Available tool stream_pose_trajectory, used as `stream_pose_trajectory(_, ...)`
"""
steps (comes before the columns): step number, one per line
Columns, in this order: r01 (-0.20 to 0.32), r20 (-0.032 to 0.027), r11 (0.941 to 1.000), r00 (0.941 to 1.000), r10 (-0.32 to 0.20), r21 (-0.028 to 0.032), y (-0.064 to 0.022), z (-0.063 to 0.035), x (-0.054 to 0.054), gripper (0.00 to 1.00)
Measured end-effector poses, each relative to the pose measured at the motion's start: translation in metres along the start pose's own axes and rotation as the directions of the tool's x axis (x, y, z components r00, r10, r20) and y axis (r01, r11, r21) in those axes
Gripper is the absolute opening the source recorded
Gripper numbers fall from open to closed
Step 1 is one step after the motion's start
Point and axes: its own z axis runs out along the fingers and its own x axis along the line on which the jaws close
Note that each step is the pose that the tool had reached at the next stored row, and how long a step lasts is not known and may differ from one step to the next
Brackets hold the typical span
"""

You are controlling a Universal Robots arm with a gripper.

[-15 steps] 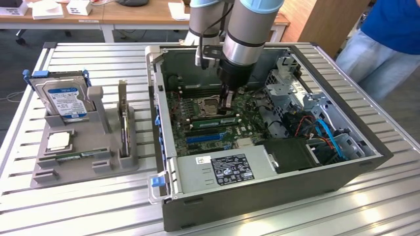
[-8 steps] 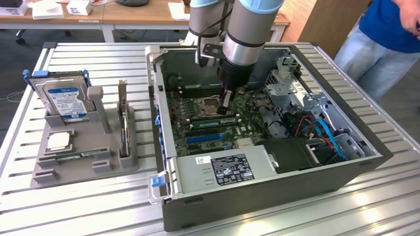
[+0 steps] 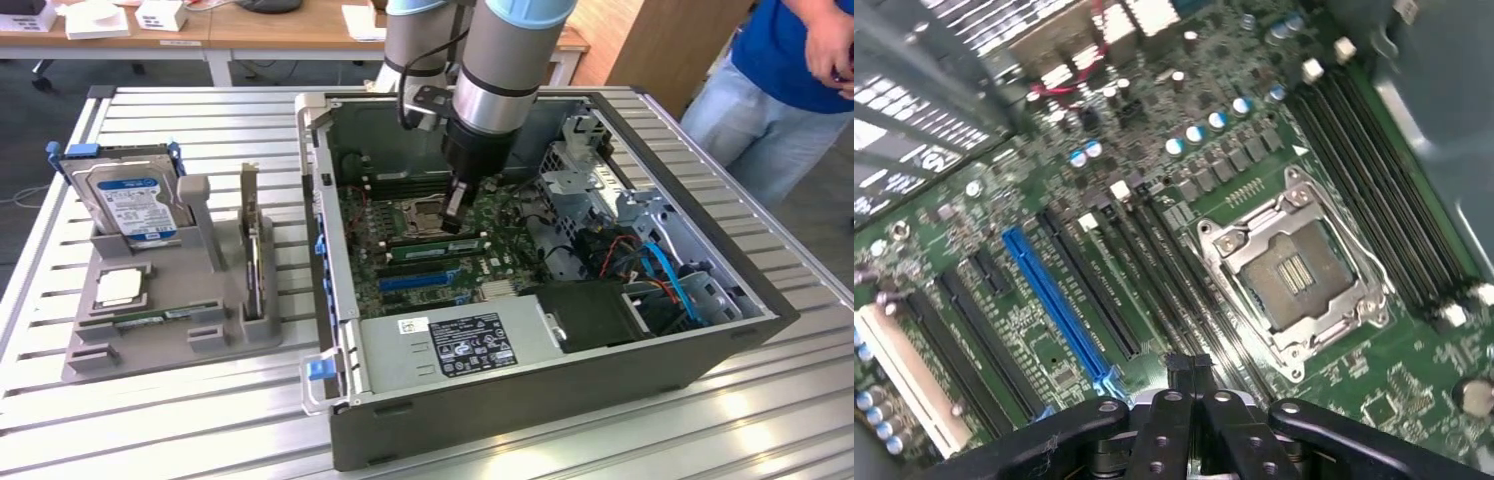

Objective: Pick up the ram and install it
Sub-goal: 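Press down the ram until it locks into place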

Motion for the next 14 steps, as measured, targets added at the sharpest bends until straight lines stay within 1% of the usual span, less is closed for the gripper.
stream_pose_trajectory(3, -0.052, 0.0023, 0.9986, 0.9986, 0.052, 0.0015, 0.0000, 0.0001, 0.0000, 0.10)
stream_pose_trajectory(7, -0.120, 0.0054, 0.9928, 0.9928, 0.120, 0.0034, 0.0000, 0.0003, 0.0000, 0.10)
stream_pose_trajectory(11, -0.189, 0.0088, 0.9820, 0.9820, 0.189, 0.0049, 0.0000, 0.0004, 0.0000, 0.10)
stream_pose_trajectory(14, -0.239, 0.0113, 0.9710, 0.9710, 0.239, 0.0059, 0.0000, 0.0006, 0.0000, 0.10)
